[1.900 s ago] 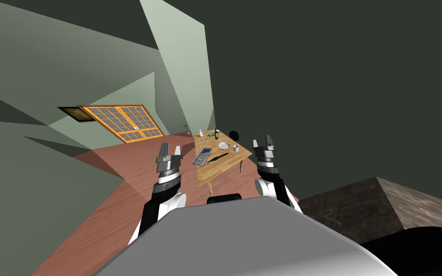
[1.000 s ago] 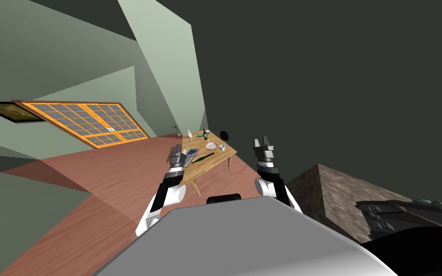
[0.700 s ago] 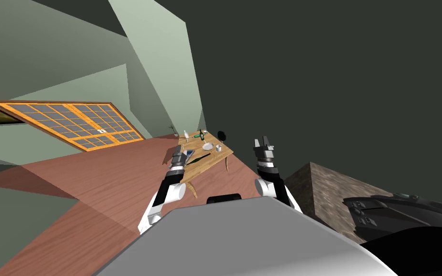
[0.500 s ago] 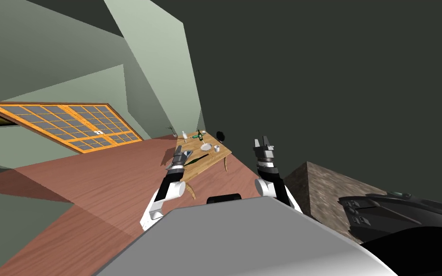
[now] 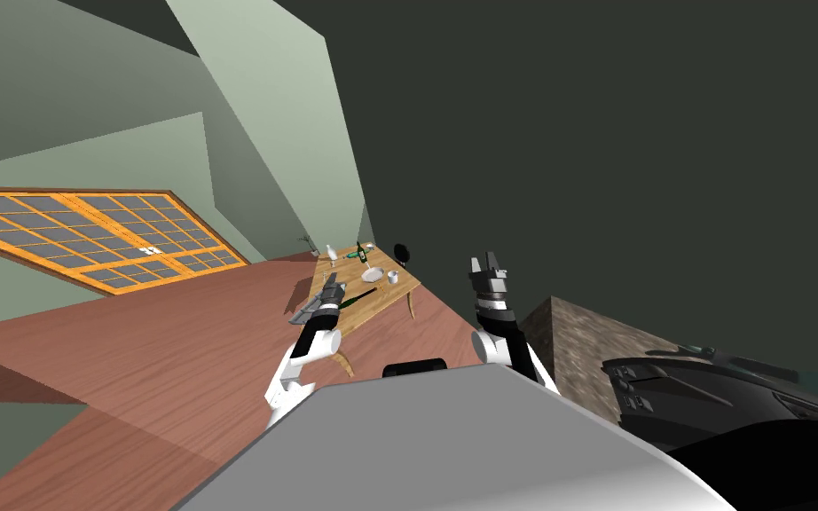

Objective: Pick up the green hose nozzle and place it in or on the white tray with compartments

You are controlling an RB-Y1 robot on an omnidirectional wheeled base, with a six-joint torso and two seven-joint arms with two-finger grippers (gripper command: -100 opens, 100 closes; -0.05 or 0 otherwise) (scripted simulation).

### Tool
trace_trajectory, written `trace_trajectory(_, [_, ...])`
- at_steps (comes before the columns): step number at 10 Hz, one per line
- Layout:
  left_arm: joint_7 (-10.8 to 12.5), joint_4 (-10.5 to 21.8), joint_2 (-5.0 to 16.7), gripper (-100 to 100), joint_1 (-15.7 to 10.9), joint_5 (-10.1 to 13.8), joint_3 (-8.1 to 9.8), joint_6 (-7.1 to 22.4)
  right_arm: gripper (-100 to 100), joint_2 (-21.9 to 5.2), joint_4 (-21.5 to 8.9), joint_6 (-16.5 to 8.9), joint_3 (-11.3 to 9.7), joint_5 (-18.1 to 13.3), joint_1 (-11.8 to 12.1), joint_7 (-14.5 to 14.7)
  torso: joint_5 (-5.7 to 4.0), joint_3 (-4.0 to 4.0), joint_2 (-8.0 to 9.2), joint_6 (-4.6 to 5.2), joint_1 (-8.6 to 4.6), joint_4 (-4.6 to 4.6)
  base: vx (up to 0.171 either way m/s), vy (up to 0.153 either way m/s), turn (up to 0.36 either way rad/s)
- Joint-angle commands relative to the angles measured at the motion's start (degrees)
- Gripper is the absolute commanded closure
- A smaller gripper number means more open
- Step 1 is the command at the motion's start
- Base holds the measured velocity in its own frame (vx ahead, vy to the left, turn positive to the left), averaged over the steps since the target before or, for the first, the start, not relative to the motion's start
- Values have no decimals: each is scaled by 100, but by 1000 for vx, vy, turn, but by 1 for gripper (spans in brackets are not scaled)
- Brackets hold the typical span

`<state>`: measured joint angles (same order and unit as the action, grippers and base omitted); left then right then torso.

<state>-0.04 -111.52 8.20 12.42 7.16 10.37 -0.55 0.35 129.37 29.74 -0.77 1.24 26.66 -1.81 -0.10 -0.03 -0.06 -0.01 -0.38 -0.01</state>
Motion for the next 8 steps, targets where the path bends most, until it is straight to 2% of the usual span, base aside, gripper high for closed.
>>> trace_trajectory(1, [26, 189, -11, -100, -109, -21, 55, 178, 0, 0, 0, 0, 0, 0, 0, 0, 0, 0, 0, 0, 0, 0, 37, -95, -44])
trace_trajectory(2, [88, 414, 10, -100, -294, -44, 192, 401, 0, 0, 0, 0, 0, 0, 0, 0, 1, 1, 2, -2, 5, 0, 42, -82, -87])
trace_trajectory(3, [88, 466, 10, -100, -294, -44, 192, 440, 0, 0, 0, 0, 0, 0, 0, 0, 2, 0, 0, 0, 10, 0, 34, -59, -47])
trace_trajectory(4, [148, 713, 32, -100, -482, -73, 330, 676, 0, -1, 0, 0, 1, 0, 0, 0, 3, 1, 3, -2, 17, 0, 35, -80, -103])
trace_trajectory(5, [148, 751, 32, -100, -482, -73, 330, 705, 0, 0, 0, 0, 0, 0, 0, 0, 3, 1, 3, -1, 13, 0, 38, -69, -37])
trace_trajectory(6, [206, 981, 56, -100, -671, -108, 469, 934, 0, -1, 0, 0, 1, 0, 0, 0, 3, 2, 4, -3, 15, 0, 40, -75, -72])
trace_trajectory(7, [206, 1044, 56, -100, -671, -108, 469, 974, 0, 0, 0, 0, 0, 0, 0, 0, 3, 1, 3, -1, 13, 0, 35, -58, -37])
trace_trajectory(8, [262, 1264, 83, -100, -860, -149, 609, 1193, 0, -1, 0, 0, 1, 0, 0, 0, 3, 2, 4, -3, 20, 0, 39, -57, -81])
